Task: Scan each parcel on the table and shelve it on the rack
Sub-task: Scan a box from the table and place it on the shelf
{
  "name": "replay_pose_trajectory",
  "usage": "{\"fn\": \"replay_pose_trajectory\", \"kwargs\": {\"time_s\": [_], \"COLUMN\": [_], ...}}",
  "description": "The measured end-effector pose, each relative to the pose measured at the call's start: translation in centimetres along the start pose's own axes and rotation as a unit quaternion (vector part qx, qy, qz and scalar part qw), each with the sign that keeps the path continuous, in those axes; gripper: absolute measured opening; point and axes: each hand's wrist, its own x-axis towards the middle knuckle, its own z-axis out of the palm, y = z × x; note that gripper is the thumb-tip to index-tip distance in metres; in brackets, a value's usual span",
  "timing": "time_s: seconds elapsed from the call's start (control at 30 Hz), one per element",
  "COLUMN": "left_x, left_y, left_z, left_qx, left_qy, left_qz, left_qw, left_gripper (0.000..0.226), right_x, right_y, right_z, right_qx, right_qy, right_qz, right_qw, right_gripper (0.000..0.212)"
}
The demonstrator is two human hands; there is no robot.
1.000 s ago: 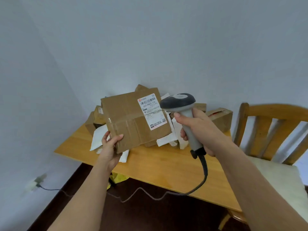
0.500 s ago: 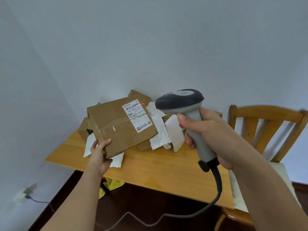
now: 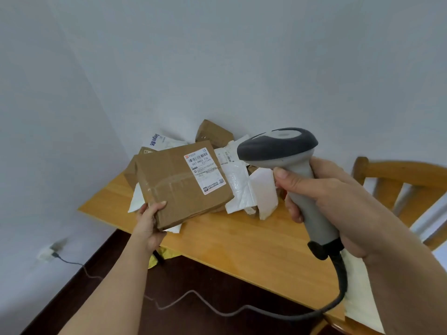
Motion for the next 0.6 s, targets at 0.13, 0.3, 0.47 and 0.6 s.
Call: {"fn": "replay_pose_trajectory", "kwargs": {"time_s": [0.13, 0.3, 0.47, 0.6], "left_x": [-0.2, -2.2, -8.2, -15.8], "left_y": [-0.1, 0.1, 1.8, 3.7], "left_z": [-0.6, -4.0, -12.0, -22.0], "left_qx": [-0.005, -0.049, -0.097, -0.128], "left_qy": [0.017, 0.014, 0.038, 0.092], "left_qz": [0.004, -0.018, 0.008, 0.053], "left_qw": [1.000, 0.999, 0.994, 0.986], "left_gripper": [0.070, 0.042, 0.059, 0.096], "right_x": [2.9, 9.5, 11.1, 7.2], "right_y": [0.7, 5.3, 9.8, 8.8], "right_z": [0.2, 3.7, 13.9, 24.6], "right_qx": [0.048, 0.091, 0.115, 0.102], "right_qy": [-0.012, 0.011, -0.080, -0.177], "right_qz": [0.021, 0.082, 0.125, 0.089], "right_qw": [0.999, 0.992, 0.982, 0.975], "right_gripper": [0.043, 0.026, 0.028, 0.026]}}
